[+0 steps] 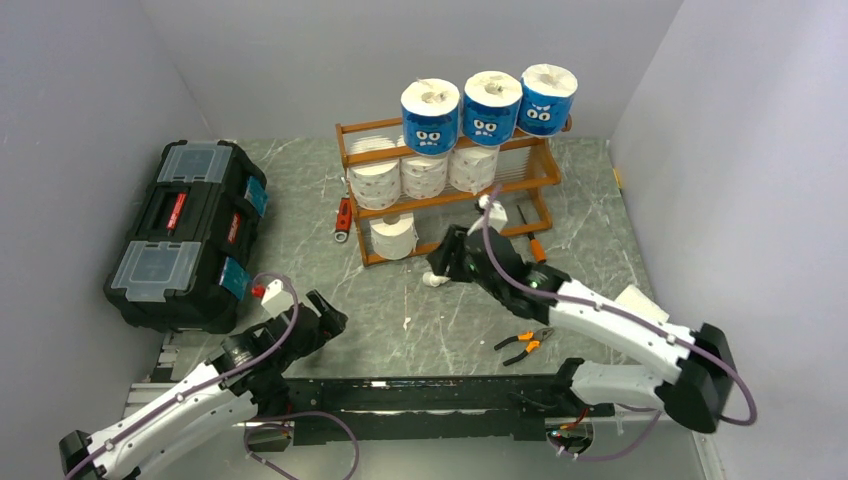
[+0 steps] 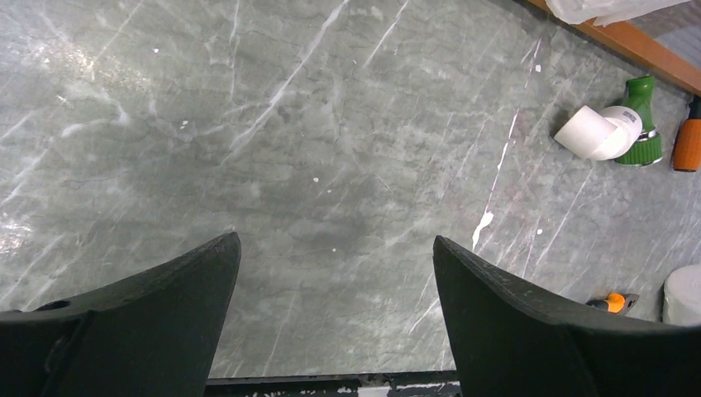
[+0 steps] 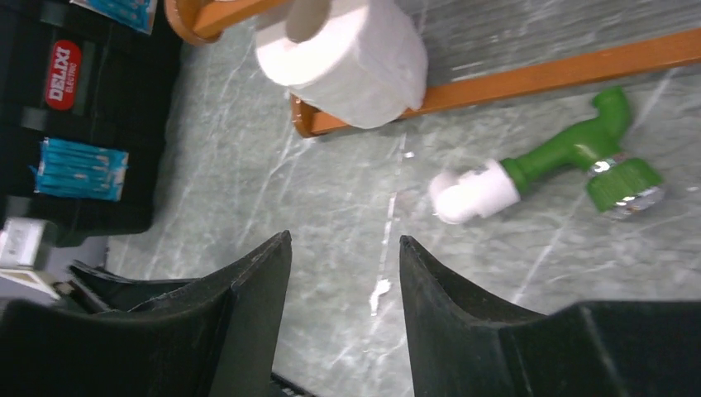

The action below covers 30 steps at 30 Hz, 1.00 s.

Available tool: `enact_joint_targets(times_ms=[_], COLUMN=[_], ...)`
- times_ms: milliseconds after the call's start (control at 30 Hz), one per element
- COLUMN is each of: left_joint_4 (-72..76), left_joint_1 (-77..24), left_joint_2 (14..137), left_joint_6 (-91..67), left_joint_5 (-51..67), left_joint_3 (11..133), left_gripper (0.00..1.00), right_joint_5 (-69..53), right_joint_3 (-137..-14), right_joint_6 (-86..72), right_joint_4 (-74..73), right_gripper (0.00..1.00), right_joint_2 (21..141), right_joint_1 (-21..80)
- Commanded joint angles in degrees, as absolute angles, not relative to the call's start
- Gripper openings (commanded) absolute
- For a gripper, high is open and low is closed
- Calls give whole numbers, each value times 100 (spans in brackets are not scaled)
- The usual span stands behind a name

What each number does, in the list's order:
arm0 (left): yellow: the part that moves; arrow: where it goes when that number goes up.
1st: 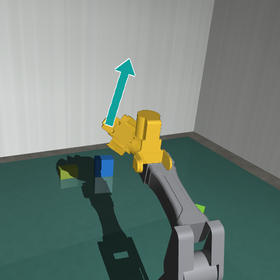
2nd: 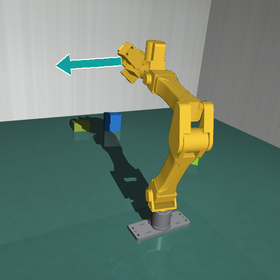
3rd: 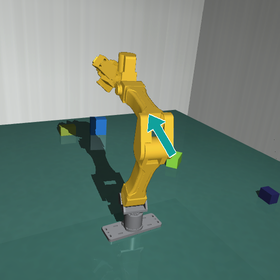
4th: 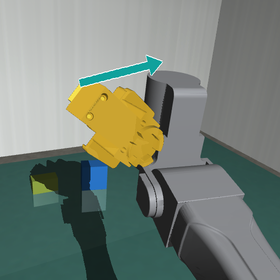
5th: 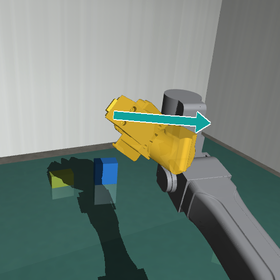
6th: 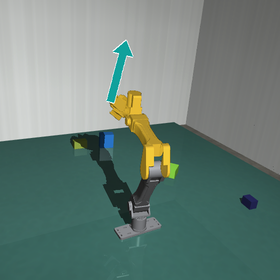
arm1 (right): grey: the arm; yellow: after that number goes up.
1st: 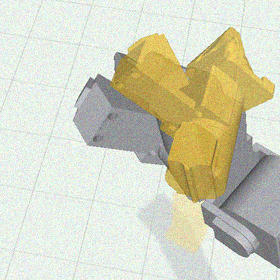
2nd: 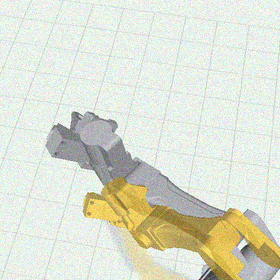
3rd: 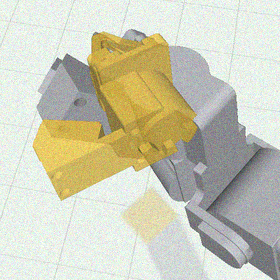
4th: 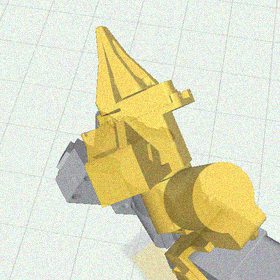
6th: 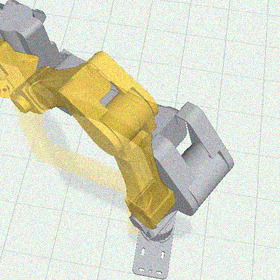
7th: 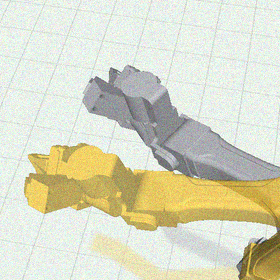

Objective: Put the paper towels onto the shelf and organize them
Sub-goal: Place the paper towel on the shelf.

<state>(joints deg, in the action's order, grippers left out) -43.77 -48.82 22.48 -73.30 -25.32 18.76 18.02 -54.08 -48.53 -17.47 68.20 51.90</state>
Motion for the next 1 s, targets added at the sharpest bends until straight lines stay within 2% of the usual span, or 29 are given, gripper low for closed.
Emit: enact_joint_targets(times_ms=[0,133,267,400,567,967], left_joint_4=[-3819,-3527,-3418,-3393,-3285,-3633], left_joint_1=[-4873,-4865,-4872,-4869,-4865,-4863], left_joint_2=[2462,2628,2674,2563,2462,2303], left_joint_6=[-7250,-7136,-7096,-7156,-7318,-7382], left_joint_5=[-2526,-2470,-2503,-2534,-2487,-2551], left_joint_3=[1795,1794,1808,1732,1550,1536], left_gripper=[93,93,93,93,93,93], right_joint_5=[2252,2057,1330,1000,1025,1110], right_joint_3=[-4042,-2976,-2260,-2354,-1952,-2420], right_joint_6=[-3909,-3326,-2534,-2053,-1471,-1038], right_joint_4=[335,2228,4098,4393,6273,7623], right_gripper=[53,60,68,70,68,70], right_joint_2=[6013,5818,6185,6734,7546,9521], right_joint_1=[5221,5227,5231,5229,5244,5241])
